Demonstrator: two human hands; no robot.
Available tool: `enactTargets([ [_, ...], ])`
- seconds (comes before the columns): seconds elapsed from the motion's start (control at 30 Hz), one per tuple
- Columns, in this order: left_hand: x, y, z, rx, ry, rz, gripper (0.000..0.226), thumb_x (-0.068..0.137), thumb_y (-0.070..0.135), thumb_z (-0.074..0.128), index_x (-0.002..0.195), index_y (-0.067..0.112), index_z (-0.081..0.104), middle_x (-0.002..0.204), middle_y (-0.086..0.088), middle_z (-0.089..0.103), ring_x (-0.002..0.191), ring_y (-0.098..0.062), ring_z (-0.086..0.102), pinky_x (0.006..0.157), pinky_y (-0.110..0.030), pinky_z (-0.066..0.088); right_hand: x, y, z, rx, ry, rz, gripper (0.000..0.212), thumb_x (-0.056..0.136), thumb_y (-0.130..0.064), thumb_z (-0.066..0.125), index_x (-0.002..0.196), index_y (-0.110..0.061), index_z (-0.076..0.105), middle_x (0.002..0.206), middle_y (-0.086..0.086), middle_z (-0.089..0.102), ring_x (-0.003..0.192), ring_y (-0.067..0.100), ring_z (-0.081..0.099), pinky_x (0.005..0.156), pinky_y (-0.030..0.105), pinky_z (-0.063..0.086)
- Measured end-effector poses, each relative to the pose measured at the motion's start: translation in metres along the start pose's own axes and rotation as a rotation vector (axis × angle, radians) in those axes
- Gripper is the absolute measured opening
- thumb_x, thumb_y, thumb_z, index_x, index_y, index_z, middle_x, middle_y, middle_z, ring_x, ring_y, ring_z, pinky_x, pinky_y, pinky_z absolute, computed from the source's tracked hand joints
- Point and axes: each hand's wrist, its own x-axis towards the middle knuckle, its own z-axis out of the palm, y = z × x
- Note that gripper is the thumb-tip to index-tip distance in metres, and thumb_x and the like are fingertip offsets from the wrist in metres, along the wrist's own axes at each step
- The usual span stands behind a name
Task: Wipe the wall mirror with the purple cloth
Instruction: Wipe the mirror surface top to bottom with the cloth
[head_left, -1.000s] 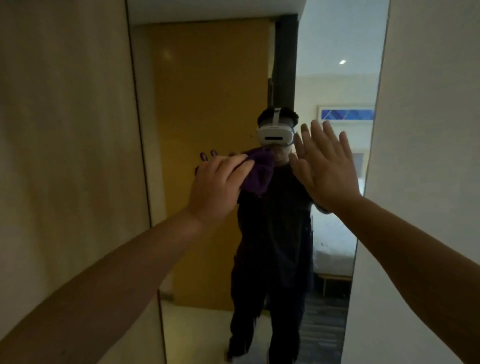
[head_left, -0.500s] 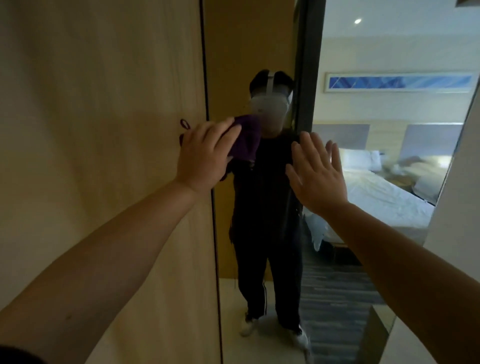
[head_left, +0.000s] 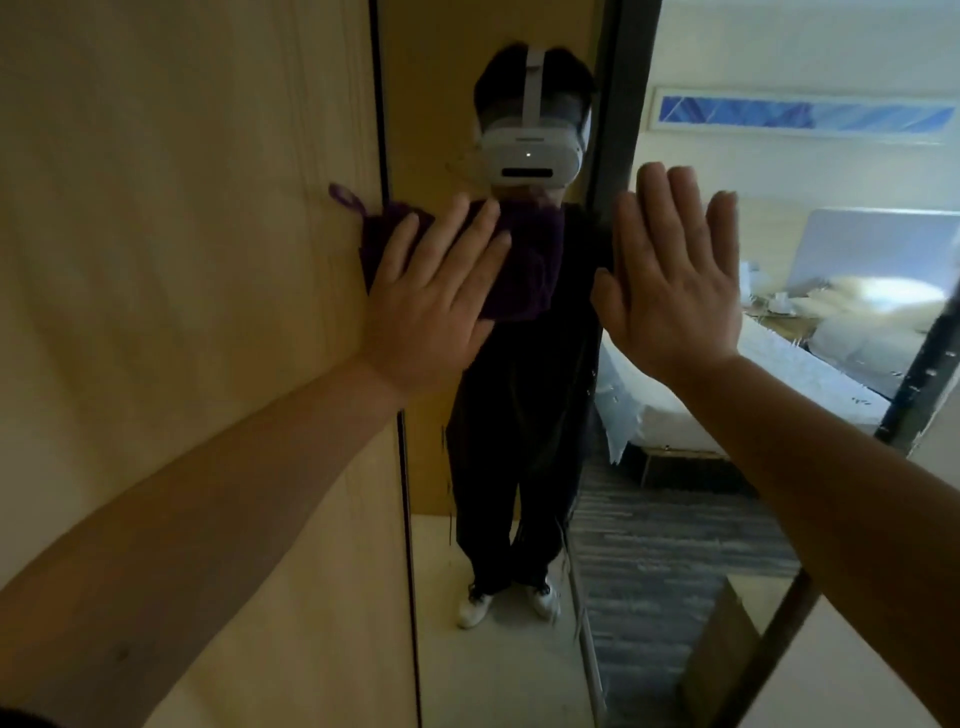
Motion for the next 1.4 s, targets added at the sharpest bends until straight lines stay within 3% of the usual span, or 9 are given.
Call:
enactTargets([
  [0.13,-0.121,0.06,0.011,-0.005,-0.182,0.092,0.081,0.084,0.043,0.067,0.151,0.013,0.032,0.16,-0.008,0.024,0.151,-0.031,0.012,0.12,-0.053,0.012,-0.001,-0.001,0.001,-0.007,0.032,0.011,0.06,0.103,-0.036,0.043,0.152,-0.004,0.033,0.158,0.019,0.028,0.148,0.038,0.022,0.12,0.058,0.015],
  [0.27,-0.18,0.095,0.024,-0.057,-0.125,0.048,0.047,0.099,0.032,0.046,0.144,0.016,0.044,0.157,-0.004,0.032,0.148,-0.028,0.025,0.119,-0.051,0.02,-0.001,-0.001,-0.001,0.0,0.022,0.024,0.059,0.104,-0.037,0.041,0.153,-0.006,0.032,0.16,0.016,0.025,0.149,0.035,0.017,0.122,0.055,0.01],
  [0.47,-0.208,0.108,0.01,-0.099,-0.256,0.062,0.038,0.104,0.018,0.031,0.137,0.02,0.05,0.152,-0.001,0.04,0.14,-0.026,0.037,0.112,-0.049,0.031,-0.026,-0.006,-0.009,0.085,-0.064,0.014,0.057,0.103,-0.032,0.047,0.151,-0.005,0.035,0.16,0.015,0.023,0.15,0.034,0.014,0.122,0.054,0.008],
  [0.67,-0.094,0.092,-0.027,-0.349,-0.158,-0.131,0.043,0.089,0.005,0.042,0.13,0.015,0.051,0.136,-0.006,0.058,0.111,-0.029,0.059,0.091,-0.043,0.039,-0.059,0.036,-0.044,0.115,-0.181,0.097,0.062,0.103,-0.034,0.047,0.156,-0.01,0.025,0.164,0.011,0.013,0.153,0.027,0.006,0.123,0.05,0.001],
  [0.8,0.052,0.066,-0.037,-0.285,0.096,-0.209,0.048,0.085,0.003,0.061,0.132,0.01,0.054,0.137,-0.011,0.058,0.118,-0.031,0.05,0.097,-0.046,0.036,-0.058,0.072,-0.052,0.048,-0.242,0.169,0.062,0.106,-0.045,0.028,0.158,-0.013,0.017,0.165,0.009,0.004,0.153,0.026,-0.001,0.123,0.053,0.001],
  [0.93,0.101,0.077,-0.02,-0.127,-0.046,-0.069,0.058,0.092,0.024,0.06,0.145,0.007,0.044,0.155,-0.013,0.037,0.143,-0.034,0.033,0.116,-0.05,0.021,-0.068,0.087,-0.044,0.055,-0.215,0.155,0.06,0.104,-0.036,0.036,0.154,-0.006,0.025,0.164,0.016,0.014,0.152,0.032,0.005,0.122,0.056,0.004],
  [1.1,0.043,0.107,0.011,-0.03,-0.014,0.031,0.049,0.101,0.032,0.048,0.143,0.008,0.048,0.153,-0.013,0.041,0.142,-0.033,0.037,0.116,-0.053,0.03,-0.075,0.092,-0.022,0.044,-0.079,0.127,0.059,0.103,-0.033,0.046,0.152,-0.006,0.029,0.162,0.013,0.013,0.152,0.028,0.004,0.122,0.057,0.006],
  [1.2,0.004,0.123,0.016,-0.062,-0.002,0.063,0.053,0.095,0.033,0.054,0.141,0.008,0.05,0.154,-0.012,0.039,0.143,-0.032,0.036,0.115,-0.052,0.032,-0.077,0.093,-0.015,0.05,0.002,0.114,0.058,0.103,-0.033,0.045,0.152,-0.006,0.031,0.16,0.014,0.018,0.151,0.029,0.009,0.12,0.06,0.012],
  [1.4,-0.138,0.18,0.025,-0.083,-0.243,0.166,0.059,0.09,0.037,0.053,0.145,0.016,0.042,0.16,-0.006,0.025,0.148,-0.03,0.022,0.119,-0.05,0.015,-0.08,0.094,-0.01,0.053,0.054,0.101,0.058,0.103,-0.035,0.043,0.152,-0.006,0.03,0.159,0.016,0.023,0.149,0.035,0.018,0.119,0.06,0.015],
])
